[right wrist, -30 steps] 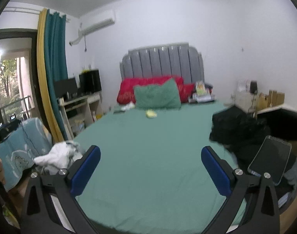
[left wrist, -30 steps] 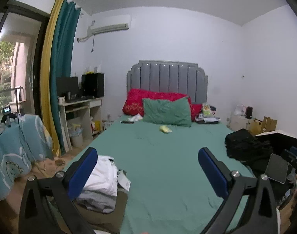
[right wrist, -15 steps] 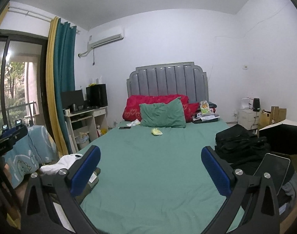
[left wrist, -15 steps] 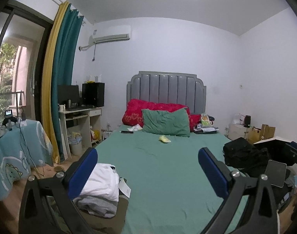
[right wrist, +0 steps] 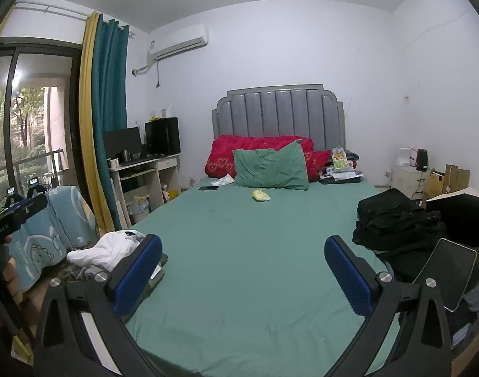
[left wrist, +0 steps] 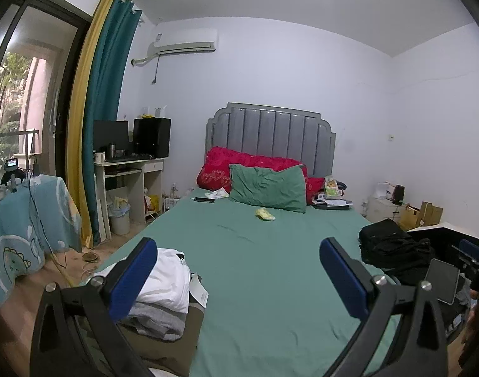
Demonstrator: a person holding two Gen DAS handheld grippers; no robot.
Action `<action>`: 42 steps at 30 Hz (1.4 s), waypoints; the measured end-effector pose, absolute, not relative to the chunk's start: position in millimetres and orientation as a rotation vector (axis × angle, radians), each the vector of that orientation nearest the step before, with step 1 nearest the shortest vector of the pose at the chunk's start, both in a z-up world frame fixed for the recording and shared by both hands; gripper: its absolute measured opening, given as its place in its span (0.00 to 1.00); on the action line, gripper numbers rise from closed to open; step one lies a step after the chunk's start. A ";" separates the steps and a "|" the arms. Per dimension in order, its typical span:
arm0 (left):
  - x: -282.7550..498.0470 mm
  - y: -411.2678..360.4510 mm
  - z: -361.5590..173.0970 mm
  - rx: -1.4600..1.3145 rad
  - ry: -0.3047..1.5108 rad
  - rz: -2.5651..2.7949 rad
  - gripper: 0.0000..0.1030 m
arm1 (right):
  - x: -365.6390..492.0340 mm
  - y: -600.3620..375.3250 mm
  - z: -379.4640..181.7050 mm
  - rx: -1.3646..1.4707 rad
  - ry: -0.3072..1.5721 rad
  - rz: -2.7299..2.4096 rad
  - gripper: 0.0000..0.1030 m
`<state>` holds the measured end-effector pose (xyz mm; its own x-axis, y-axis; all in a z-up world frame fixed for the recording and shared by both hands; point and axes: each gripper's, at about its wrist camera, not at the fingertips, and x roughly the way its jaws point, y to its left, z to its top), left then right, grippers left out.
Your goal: Fold large clothes
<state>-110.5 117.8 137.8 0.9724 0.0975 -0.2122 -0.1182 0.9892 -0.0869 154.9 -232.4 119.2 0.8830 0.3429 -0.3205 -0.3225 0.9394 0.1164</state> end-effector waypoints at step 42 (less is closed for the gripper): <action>-113.0 113.1 133.9 -0.086 0.203 0.087 1.00 | 148.8 -237.2 115.8 0.078 0.340 0.331 1.00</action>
<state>-113.0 113.1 133.9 0.9757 0.0779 -0.2049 -0.0954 0.9925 -0.0766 148.8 -237.2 115.8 0.8894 0.3319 -0.3144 -0.3058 0.9431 0.1305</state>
